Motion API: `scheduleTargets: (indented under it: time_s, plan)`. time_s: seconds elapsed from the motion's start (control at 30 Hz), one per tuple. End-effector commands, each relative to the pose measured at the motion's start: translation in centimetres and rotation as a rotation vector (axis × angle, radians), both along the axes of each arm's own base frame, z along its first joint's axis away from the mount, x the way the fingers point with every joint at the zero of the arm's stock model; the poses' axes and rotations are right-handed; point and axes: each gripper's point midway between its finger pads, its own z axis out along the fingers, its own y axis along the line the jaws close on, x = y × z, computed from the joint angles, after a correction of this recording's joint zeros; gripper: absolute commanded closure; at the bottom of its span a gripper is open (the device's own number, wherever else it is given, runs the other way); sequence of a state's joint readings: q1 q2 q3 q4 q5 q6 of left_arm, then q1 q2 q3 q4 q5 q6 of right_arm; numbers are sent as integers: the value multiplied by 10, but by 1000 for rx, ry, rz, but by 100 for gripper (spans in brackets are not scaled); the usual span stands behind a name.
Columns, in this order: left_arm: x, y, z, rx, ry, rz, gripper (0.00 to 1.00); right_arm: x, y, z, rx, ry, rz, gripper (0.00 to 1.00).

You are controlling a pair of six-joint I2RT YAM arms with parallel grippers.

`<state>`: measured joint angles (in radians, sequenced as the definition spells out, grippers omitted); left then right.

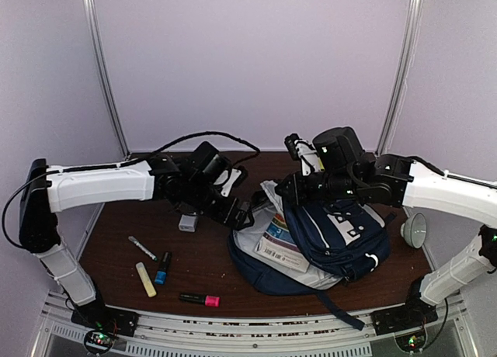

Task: Pack the student bag
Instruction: Place the book in the largest pocket of the bag, then place the largest pocket of the student bag.

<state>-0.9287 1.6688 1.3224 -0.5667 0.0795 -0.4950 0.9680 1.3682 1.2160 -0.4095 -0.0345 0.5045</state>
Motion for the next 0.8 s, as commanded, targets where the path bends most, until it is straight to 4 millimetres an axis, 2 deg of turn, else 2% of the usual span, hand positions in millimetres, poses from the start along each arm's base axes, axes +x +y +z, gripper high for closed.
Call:
scheduleTargets:
  time_s: [0.0,0.23,0.3,0.37,0.57,0.67,0.77]
  plan:
    - [11,56,24,130,-175,130,2,6,1,42,136,-92,-33,100]
    - [17,138,61,251,-392,351,2,2,-6,58,149,-161,-12,100]
    - [19,154,62,280,-422,405,2,1,-10,60,150,-183,-15,100]
    - [18,164,51,307,-414,418,2,-1,-11,59,158,-193,-4,100]
    - [12,170,7,306,-245,371,2,-6,-5,38,155,-154,28,100]
    - [5,159,-9,260,-197,301,2,-10,0,28,157,-131,55,100]
    - [1,144,-14,216,-172,236,2,-19,10,12,130,-84,114,100]
